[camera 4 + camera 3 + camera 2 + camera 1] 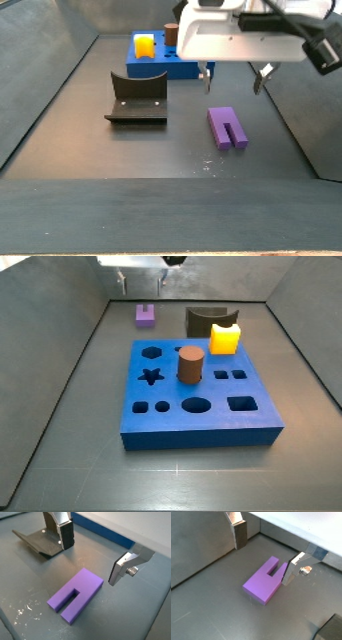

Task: Pick up the double-square object. Move up. Rotate the double-square object. Place the double-square object on the fixture. Regrasp the double-square object. Move to above the board. Insert the double-square object.
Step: Rotate the double-square object.

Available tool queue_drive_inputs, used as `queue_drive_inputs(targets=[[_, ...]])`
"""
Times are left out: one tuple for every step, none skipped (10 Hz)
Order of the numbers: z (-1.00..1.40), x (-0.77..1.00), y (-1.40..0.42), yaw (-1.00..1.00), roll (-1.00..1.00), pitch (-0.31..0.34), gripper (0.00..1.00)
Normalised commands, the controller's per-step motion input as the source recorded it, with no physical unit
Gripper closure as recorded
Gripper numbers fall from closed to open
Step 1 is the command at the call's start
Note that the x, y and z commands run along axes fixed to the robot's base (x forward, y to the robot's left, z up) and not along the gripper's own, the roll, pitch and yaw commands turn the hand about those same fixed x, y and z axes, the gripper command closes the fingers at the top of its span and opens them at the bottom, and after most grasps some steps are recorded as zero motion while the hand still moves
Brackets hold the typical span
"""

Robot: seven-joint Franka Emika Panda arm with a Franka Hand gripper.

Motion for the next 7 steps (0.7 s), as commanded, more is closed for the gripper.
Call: queue_drive_inputs(targets=[[-1.0,0.03,0.0,-0.05,-0.01,-0.04,0.0],[-1.0,0.03,0.0,-0.04,-0.04,-0.045,0.0],[-1.0,0.04,0.01,-0.03,-0.05,-0.05,0.0],[-0.97,0.05,0.01,-0.01,-0.07,-0.053,0.0],[-0.86,0.05,0.01,-0.01,-0.09,-0.058,0.0],[-0.77,0.05,0.01,0.0,-0.1,-0.064,0.0],[-0.67,0.05,0.01,0.0,-0.11,-0.068,0.0]])
